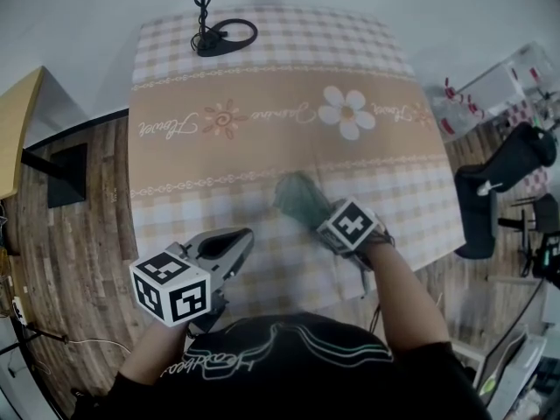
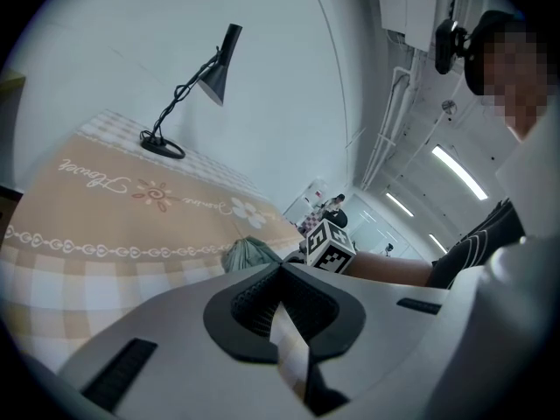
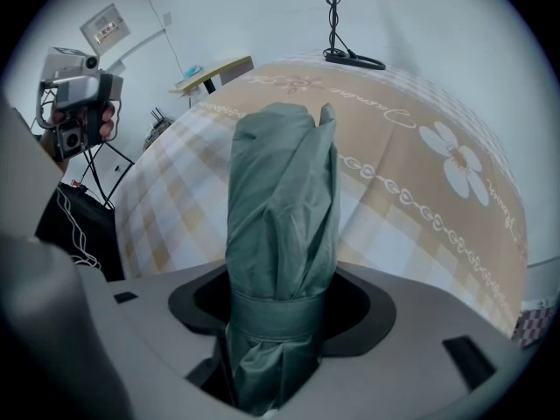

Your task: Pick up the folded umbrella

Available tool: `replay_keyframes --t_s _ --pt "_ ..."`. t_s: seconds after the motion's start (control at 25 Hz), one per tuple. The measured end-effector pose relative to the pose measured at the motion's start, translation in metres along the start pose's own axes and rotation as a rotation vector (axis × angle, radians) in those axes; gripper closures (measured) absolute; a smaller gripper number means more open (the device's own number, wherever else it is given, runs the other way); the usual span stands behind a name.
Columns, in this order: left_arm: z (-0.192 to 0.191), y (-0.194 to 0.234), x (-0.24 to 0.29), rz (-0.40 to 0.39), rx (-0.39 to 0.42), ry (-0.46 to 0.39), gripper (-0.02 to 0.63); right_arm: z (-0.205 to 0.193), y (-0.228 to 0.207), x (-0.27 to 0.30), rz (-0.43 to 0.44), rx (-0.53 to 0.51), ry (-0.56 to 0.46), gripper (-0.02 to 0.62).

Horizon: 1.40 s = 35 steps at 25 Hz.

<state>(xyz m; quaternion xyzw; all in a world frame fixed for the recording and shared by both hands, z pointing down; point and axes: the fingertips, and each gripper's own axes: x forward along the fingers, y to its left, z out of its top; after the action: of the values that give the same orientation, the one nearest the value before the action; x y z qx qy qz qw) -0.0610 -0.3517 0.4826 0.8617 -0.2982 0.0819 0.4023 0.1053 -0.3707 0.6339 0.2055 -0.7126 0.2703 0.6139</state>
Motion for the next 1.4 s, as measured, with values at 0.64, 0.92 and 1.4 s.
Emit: replay_keyframes --t_s 0.64,0.92,1.4 --pt "-0.031 -0.056 -0.033 0.028 0.021 -0.061 0.607 -0.009 0.036 -0.061 -0.029 0.072 -0.323 0.325" --pt "-0.046 -0.112 -0.036 -0.014 0.076 -0.061 0.608 -0.033 0.080 -0.129 0.003 0.092 -0.563 0.325" --pt "-0.062 -0.223 -0.058 -0.067 0.191 -0.123 0.609 -0.105 0.154 -0.274 0.132 0.166 -1.084 0.325"
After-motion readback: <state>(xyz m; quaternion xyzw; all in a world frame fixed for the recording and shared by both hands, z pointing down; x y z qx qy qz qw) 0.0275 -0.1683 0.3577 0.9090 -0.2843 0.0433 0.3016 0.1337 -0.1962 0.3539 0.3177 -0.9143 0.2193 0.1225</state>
